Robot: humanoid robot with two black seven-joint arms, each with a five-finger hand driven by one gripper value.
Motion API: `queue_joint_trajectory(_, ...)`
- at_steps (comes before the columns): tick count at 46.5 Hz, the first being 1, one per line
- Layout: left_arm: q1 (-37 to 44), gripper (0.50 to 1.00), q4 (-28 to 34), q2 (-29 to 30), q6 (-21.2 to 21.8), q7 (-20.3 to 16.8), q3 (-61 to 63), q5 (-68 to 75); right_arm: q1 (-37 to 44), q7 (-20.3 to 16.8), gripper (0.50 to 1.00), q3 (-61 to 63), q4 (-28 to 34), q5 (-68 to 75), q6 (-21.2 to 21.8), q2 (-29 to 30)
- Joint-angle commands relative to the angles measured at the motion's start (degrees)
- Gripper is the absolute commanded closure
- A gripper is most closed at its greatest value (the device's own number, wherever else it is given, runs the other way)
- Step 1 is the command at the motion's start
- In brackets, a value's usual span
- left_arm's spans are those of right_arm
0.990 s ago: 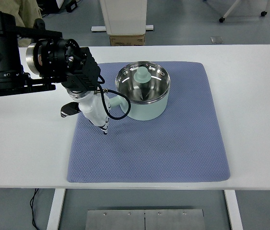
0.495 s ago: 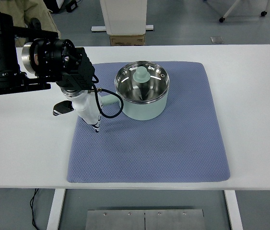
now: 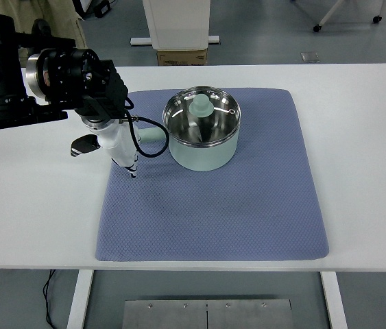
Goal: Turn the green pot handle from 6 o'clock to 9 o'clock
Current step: 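Keep pushing the handle with the left hand until it points toward the left arm, then lift the left hand up and away from the saucepan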
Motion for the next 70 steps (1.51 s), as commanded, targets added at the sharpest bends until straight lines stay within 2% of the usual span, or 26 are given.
queue_joint_trajectory(1,0.01,0.5,0.46,0.0,0.36,0.0,0.28,0.0,0.03,0.0,0.5,0.0,0.0,0.0,0.0,0.0)
queue_joint_trajectory(43,0.71,0.5,3.54,-0.61,0.98,0.0,1.43,1.49,0.03,0.0,0.5,0.0,0.0,0.0,0.0,0.0)
queue_joint_trajectory(47,0.98,0.5,3.8,-0.61,1.07,1.16,1.43,1.49,0.03,0.0,0.5,0.0,0.0,0.0,0.0,0.0)
queue_joint_trajectory(58,0.98,0.5,3.71,-0.52,1.42,1.16,1.34,1.41,0.03,0.0,0.5,0.0,0.0,0.0,0.0,0.0)
queue_joint_trajectory(64,0.89,0.5,1.79,-0.44,3.44,0.0,1.25,0.62,0.03,0.0,0.5,0.0,0.0,0.0,0.0,0.0)
queue_joint_trajectory(70,0.8,0.5,-3.84,0.0,3.53,0.0,0.99,0.0,0.03,0.0,0.5,0.0,0.0,0.0,0.0,0.0)
